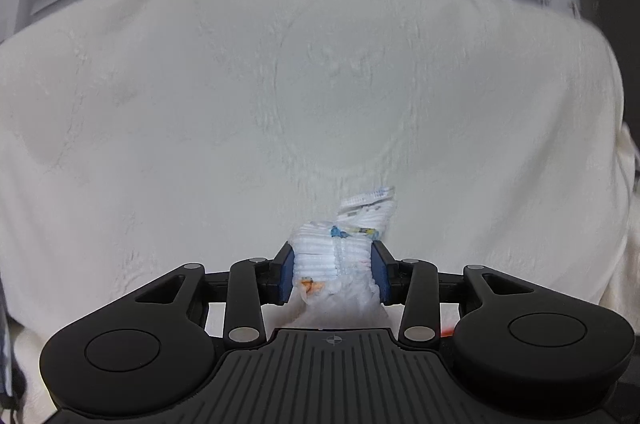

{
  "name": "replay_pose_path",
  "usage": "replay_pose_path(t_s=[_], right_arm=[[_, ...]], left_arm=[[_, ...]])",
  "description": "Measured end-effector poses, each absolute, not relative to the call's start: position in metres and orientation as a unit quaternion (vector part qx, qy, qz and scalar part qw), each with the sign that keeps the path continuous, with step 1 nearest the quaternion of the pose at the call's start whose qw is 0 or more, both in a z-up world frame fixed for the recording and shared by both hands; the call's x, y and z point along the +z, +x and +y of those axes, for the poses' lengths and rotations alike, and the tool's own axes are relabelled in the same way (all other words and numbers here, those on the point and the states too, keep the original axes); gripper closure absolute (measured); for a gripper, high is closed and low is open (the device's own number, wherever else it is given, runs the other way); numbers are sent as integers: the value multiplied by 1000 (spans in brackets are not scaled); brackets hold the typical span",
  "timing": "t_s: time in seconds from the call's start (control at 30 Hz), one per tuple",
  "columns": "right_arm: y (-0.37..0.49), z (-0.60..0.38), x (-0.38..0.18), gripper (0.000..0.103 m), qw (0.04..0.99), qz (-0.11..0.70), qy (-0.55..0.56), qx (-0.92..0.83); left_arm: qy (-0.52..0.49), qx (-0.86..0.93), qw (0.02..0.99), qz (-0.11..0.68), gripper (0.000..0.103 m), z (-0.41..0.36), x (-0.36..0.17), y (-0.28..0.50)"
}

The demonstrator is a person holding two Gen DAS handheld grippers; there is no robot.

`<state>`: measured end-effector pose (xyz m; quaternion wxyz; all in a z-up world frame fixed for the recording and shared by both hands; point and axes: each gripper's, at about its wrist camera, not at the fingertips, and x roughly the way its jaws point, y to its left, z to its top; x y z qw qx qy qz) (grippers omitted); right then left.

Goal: Organize objects
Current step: 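Open both tools to drop the packets and swab bag into the box, then grasp the clear plastic bag with the left tool while the right grasps the white plush bunny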

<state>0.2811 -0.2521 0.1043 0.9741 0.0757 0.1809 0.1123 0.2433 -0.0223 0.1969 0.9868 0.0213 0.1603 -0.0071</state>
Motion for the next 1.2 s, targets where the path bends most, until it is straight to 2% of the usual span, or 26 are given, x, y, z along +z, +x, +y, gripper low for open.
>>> replay_pose_path(t_s=[0.1,0.17,0.27,0.3,0.37,0.47,0.63,0.83,0.93,1.03,1.2], right_arm=[[285,-249,96,54,973,195,71,104],[290,-244,85,38,968,224,56,94],[285,-245,78,29,966,241,45,82],[279,-250,80,20,967,236,51,83],[264,-259,86,12,969,225,65,84],[235,-276,92,8,969,215,82,85],[188,-295,74,6,962,235,107,93],[149,-298,40,6,944,289,125,101],[145,-291,31,6,928,322,141,120],[148,-271,30,1,929,329,104,131],[156,-256,23,0,922,351,103,129]], left_arm=[[25,-5,976,218,4,-22,158,246],[36,-16,959,281,0,-23,124,251],[59,-8,938,341,0,-25,89,248],[57,-8,938,342,0,-23,85,242],[41,-8,944,328,0,-18,87,225],[19,-11,953,302,0,-17,98,204],[25,-5,959,284,0,-19,105,174],[37,-4,953,299,0,-18,78,132],[50,3,943,328,0,-19,63,135],[9,-18,934,357,0,-12,57,139],[-17,-20,923,385,0,-15,44,158]])
